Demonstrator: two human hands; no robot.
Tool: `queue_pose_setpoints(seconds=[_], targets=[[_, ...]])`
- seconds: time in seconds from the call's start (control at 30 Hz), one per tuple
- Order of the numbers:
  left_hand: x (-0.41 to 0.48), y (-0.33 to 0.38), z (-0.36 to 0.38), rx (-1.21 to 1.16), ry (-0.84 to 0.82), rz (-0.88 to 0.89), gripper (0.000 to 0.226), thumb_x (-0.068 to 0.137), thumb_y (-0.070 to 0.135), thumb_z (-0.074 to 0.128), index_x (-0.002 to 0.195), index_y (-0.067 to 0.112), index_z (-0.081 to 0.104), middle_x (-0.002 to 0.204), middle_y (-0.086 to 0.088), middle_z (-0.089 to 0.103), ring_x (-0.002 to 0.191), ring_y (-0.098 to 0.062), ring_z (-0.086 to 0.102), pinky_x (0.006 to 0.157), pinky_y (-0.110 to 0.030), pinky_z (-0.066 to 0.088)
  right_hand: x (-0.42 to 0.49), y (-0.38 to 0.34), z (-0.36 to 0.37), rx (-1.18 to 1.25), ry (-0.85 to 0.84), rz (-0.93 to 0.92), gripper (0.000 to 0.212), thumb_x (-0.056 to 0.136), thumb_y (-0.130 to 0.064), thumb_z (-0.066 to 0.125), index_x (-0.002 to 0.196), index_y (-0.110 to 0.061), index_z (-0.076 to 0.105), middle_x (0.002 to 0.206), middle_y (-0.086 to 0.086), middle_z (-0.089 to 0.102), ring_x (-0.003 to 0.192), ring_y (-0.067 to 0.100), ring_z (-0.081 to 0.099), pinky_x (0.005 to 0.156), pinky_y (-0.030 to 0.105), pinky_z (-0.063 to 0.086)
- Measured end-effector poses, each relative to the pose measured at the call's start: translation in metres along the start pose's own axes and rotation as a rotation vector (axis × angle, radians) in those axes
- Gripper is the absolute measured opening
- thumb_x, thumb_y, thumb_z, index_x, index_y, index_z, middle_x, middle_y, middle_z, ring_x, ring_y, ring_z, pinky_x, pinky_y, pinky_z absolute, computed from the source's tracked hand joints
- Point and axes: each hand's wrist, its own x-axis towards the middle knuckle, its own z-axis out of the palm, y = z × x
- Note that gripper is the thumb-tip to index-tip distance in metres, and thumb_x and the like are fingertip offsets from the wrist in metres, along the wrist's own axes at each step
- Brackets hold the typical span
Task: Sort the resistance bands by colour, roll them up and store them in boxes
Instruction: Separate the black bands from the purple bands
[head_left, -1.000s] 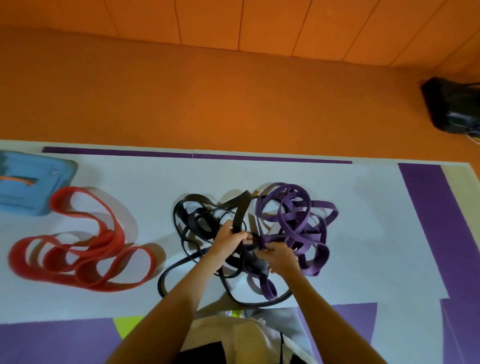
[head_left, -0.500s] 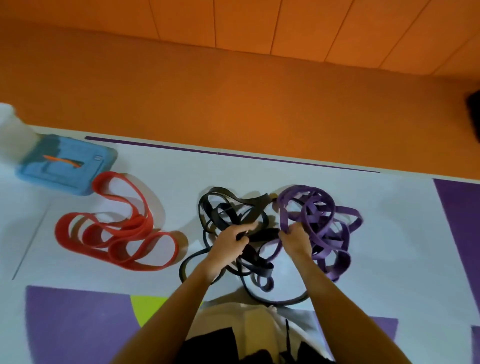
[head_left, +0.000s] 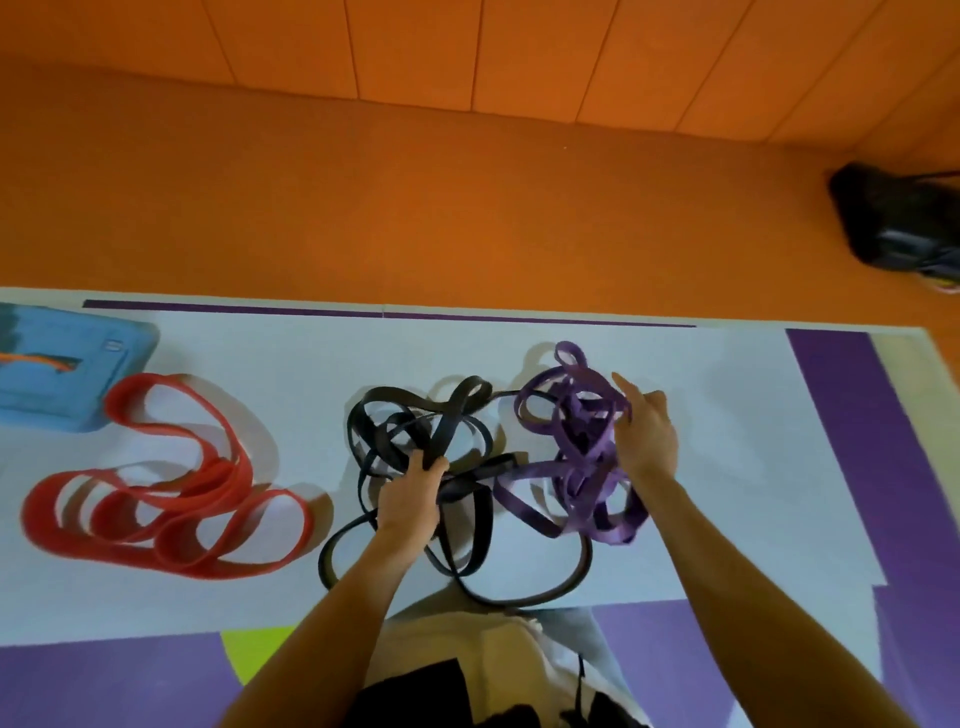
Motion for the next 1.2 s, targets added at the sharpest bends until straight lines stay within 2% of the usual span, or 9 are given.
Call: queue_pose_setpoints(seconds=[0.07,0.13,0.23,0.33,0.53,0.67,0.83,1.07,1.2], targets=[[0.001,-0.012,-0.004,0.000,0.063,-0.044,0.038,0.102,0.014,0.058,0.136,0.030,0.056,0.148,-0.008,0.047,0.102,-0.033,0.072,0.081,-0.038,0.061,-0.012,0.010,0.009,-0.055,-0.123,-0.011,0.052,0.106,-0.010,0.046,0.151,-0.033,0.053,0.150,0.011,0.044,0.129,0.040,0.054,0.097,0.049,0.054],[0.001,-0.021,-0.007,-0.030,0.095,-0.110,0.031,0.103,0.018,0.058,0.132,0.030,0.061,0.143,-0.007,0.050,0.098,-0.032,0.071,0.078,-0.037,0.060,-0.026,0.018,0.020,-0.109,-0.257,0.017,0.050,0.105,-0.031,0.056,0.154,-0.034,0.049,0.165,0.013,0.028,0.151,0.041,0.027,0.116,0.061,0.038],[0.000,-0.025,-0.006,-0.033,0.053,-0.136,0.035,0.102,0.030,0.060,0.138,0.032,0.058,0.145,-0.006,0.047,0.108,-0.031,0.069,0.091,-0.044,0.058,-0.043,0.023,0.035,-0.092,-0.455,0.117,0.104,0.088,-0.067,0.070,0.166,-0.037,0.009,0.174,0.011,-0.005,0.160,0.043,-0.003,0.121,0.071,0.015],[-0.005,-0.018,-0.006,-0.038,0.001,-0.157,0.036,0.101,0.040,0.062,0.136,0.034,0.057,0.148,-0.002,0.042,0.121,-0.029,0.063,0.104,-0.054,0.047,-0.049,0.027,0.052,-0.080,-0.522,0.134,0.135,0.075,-0.066,0.083,0.164,-0.037,-0.014,0.173,0.017,-0.013,0.157,0.049,-0.013,0.121,0.075,0.008],[-0.018,-0.002,-0.002,-0.041,-0.044,-0.196,0.045,0.100,0.044,0.063,0.143,0.033,0.055,0.162,-0.004,0.032,0.135,-0.038,0.054,0.111,-0.055,0.043,-0.043,0.041,0.071,-0.029,-0.374,0.078,0.111,0.081,-0.039,0.086,0.162,-0.033,0.012,0.157,0.024,0.035,0.147,0.052,0.029,0.110,0.068,0.043],[-0.021,0.022,0.005,-0.049,-0.143,-0.273,0.058,0.100,0.043,0.061,0.154,0.041,0.041,0.176,-0.004,0.003,0.158,-0.044,0.016,0.117,-0.079,0.015,-0.026,0.057,0.055,0.187,-0.314,0.011,0.087,0.081,-0.024,0.086,0.149,-0.031,0.032,0.125,0.010,0.071,0.113,0.039,0.069,0.089,0.051,0.062],[-0.011,0.067,0.005,-0.047,-0.107,-0.287,0.079,0.100,0.038,0.063,0.161,0.053,0.016,0.174,-0.004,-0.023,0.156,-0.045,-0.029,0.111,-0.085,-0.005,-0.009,0.094,0.023,0.353,-0.262,0.063,0.088,0.079,-0.012,0.085,0.146,-0.036,0.034,0.127,0.012,0.070,0.113,0.042,0.067,0.095,0.051,0.056],[0.017,0.158,0.010,-0.223,-0.065,0.014,0.086,0.100,0.030,0.065,0.166,0.043,0.012,0.177,-0.005,-0.006,0.163,-0.035,0.002,0.128,-0.061,0.015,-0.004,0.138,-0.014,0.419,-0.340,-0.041,0.098,0.072,-0.007,0.083,0.140,-0.058,0.035,0.114,-0.021,0.066,0.100,0.023,0.070,0.085,0.043,0.061],[0.041,0.205,0.020,-0.163,-0.157,0.010,0.101,0.097,0.019,0.071,0.166,0.045,0.001,0.175,-0.003,-0.017,0.162,-0.039,-0.004,0.126,-0.068,0.013,-0.007,0.155,-0.024,0.470,-0.390,-0.085,0.104,0.075,-0.005,0.085,0.153,-0.048,0.033,0.133,-0.023,0.062,0.122,0.011,0.062,0.098,0.025,0.052]])
